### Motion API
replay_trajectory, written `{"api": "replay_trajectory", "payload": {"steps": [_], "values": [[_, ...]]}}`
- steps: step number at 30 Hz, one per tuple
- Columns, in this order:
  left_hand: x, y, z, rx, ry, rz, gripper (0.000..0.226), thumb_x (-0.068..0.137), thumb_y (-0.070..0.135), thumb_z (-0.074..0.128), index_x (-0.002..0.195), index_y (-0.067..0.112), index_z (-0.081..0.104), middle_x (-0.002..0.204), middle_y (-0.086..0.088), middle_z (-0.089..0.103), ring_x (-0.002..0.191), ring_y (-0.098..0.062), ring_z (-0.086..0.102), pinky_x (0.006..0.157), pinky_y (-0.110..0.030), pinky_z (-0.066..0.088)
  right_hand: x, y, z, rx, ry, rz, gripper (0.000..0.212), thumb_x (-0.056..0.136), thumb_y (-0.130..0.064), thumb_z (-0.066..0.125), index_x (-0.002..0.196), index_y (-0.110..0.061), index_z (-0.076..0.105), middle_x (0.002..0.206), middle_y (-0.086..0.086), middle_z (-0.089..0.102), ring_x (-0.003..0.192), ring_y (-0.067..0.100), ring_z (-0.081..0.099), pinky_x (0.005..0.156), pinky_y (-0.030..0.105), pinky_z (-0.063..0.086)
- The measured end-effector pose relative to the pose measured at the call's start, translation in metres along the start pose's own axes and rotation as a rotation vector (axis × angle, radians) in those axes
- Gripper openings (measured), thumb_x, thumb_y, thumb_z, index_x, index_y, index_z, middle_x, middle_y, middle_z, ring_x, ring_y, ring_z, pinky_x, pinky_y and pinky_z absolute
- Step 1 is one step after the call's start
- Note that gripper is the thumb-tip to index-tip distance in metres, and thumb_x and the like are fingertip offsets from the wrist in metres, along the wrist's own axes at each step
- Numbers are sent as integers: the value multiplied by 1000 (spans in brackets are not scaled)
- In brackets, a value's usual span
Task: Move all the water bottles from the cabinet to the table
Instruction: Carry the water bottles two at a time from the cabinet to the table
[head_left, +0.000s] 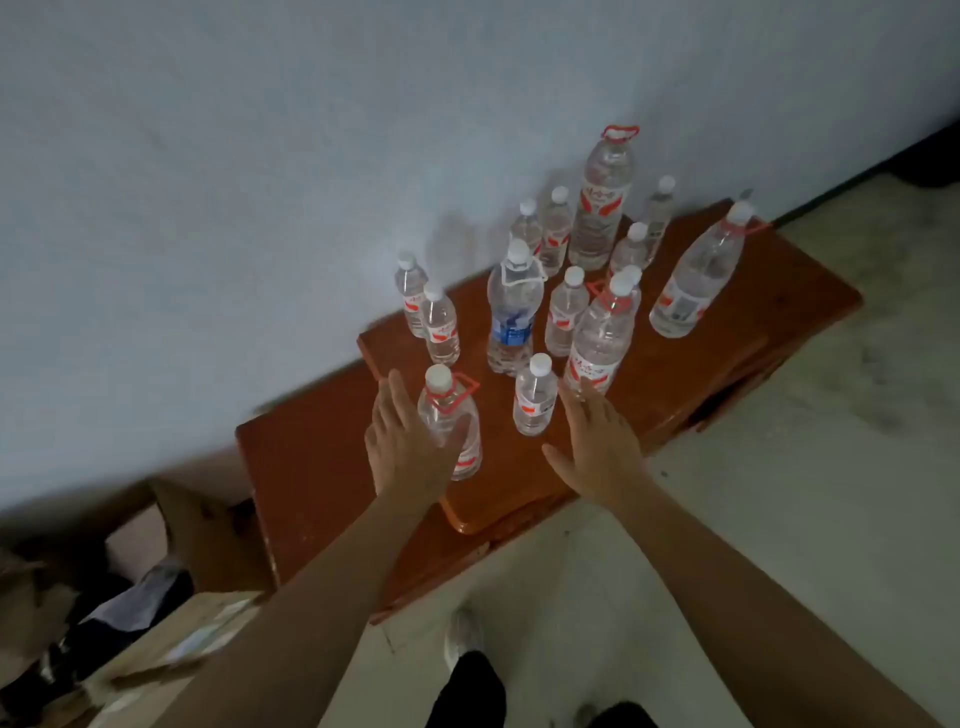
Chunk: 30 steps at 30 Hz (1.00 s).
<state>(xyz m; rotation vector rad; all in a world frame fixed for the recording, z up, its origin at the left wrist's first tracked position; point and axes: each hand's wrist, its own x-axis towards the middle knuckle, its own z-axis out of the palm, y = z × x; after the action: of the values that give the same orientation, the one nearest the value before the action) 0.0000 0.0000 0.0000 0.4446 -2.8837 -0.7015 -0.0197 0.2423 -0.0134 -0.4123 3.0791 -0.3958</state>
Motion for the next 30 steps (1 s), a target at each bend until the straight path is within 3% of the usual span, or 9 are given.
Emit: {"api": "replay_trajectory", "payload": {"steps": [8,10,13,16,18,20,21,26,30], "values": [[55,6,26,-296,12,-12,93,71,80,55,143,22,43,150,-1,47,140,-24,39,111,-52,37,76,-23,36,324,197,160,102,86,-51,70,158,-24,3,163,10,22,146,30,33,112,46,42],[63,8,33,-314,31,25,78,77,69,64,137,22,52,146,1,51,140,-23,39,112,-51,35,96,-21,46,433,183,274,95,90,-52,66,158,-20,8,162,10,25,146,28,33,112,41,38],[64,7,38,-325,109,90,54,81,44,75,127,17,62,139,-1,58,138,-23,43,113,-46,33,110,-16,60,426,71,310,64,99,-47,55,150,-15,32,145,12,51,130,29,53,99,35,48],[61,5,39,-360,119,81,47,80,42,71,118,15,65,129,-3,65,129,-24,53,109,-42,38,112,-12,63,417,59,288,43,102,-39,52,135,-14,43,122,9,64,111,26,65,85,30,54],[61,12,37,-468,83,-14,39,80,49,66,107,21,66,107,5,71,103,-14,65,90,-37,54,107,-7,60,420,37,263,39,102,-37,53,132,-14,45,119,8,64,109,25,66,87,34,57],[59,20,36,-533,68,-35,26,81,50,64,94,28,60,86,14,69,82,-4,67,68,-29,57,96,-2,55,434,20,237,37,102,-36,52,131,-14,46,119,7,64,109,24,65,89,38,58],[57,23,35,-548,56,-20,23,82,47,66,90,28,58,82,15,69,79,-3,67,65,-28,56,89,0,52,443,29,230,37,102,-35,52,132,-14,46,120,6,64,110,23,65,90,38,58],[51,46,26,-468,52,70,21,84,32,76,91,23,58,82,10,71,77,-7,68,66,-33,58,66,14,24,470,136,239,42,102,-38,51,134,-11,48,122,9,66,110,25,65,88,37,58],[48,60,3,-464,102,84,24,82,29,80,88,24,57,78,10,68,72,-6,66,62,-40,57,51,25,-1,535,177,229,42,103,-35,48,134,-8,49,125,9,64,113,24,63,88,27,49]]}}
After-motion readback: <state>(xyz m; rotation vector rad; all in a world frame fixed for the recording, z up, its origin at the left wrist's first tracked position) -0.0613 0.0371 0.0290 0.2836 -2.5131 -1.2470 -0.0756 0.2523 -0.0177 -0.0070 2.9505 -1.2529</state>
